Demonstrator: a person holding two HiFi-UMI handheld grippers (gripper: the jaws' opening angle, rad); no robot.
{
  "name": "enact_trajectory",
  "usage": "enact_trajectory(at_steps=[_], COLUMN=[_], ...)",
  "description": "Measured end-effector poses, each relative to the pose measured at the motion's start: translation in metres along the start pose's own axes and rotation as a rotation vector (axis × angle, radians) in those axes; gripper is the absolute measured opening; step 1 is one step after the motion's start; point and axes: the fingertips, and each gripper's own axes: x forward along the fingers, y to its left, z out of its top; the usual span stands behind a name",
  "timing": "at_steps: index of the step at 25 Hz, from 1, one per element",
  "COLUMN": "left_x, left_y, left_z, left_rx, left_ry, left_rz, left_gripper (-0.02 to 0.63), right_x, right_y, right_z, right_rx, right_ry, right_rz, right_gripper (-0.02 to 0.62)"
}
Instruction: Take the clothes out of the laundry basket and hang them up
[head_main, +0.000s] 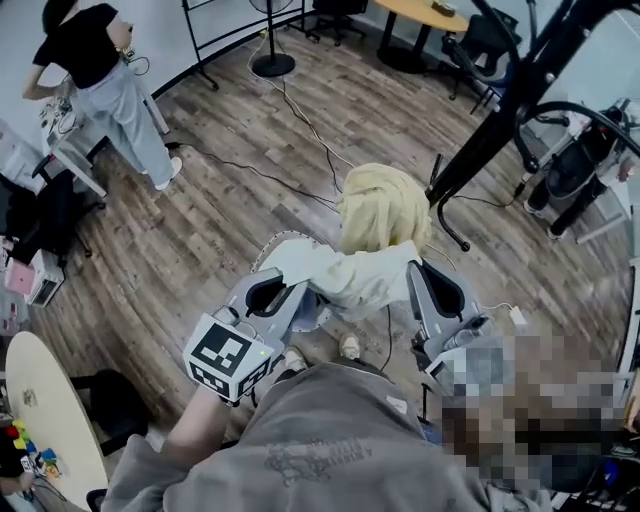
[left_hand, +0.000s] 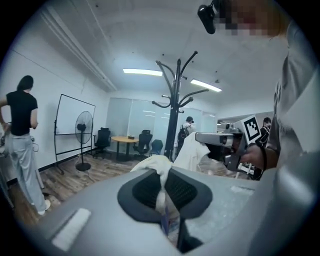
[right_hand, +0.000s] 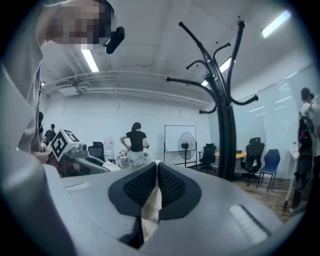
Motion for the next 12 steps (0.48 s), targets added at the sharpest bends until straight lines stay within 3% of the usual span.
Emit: enact_trajectory(at_steps=[4,12], left_x=[0.037,0.125], left_y=[-0.032,-0.081], left_z=[0.039,0.108], left_rx=[0.023,-0.018], left_ry=[-0.073,-0.165], left_rz=[-0.125,-0.260], left_gripper=[0.021,0.021], right_x=[-0.027,-0.075], right_y=[-0.054,-0.155], right_z=[0.031,0.094], right_rx=[-0.108,-0.236], right_ry=[-0.055,-0.147], right_rz=[-0.137,-0.315], right_gripper=[0.035,0.037])
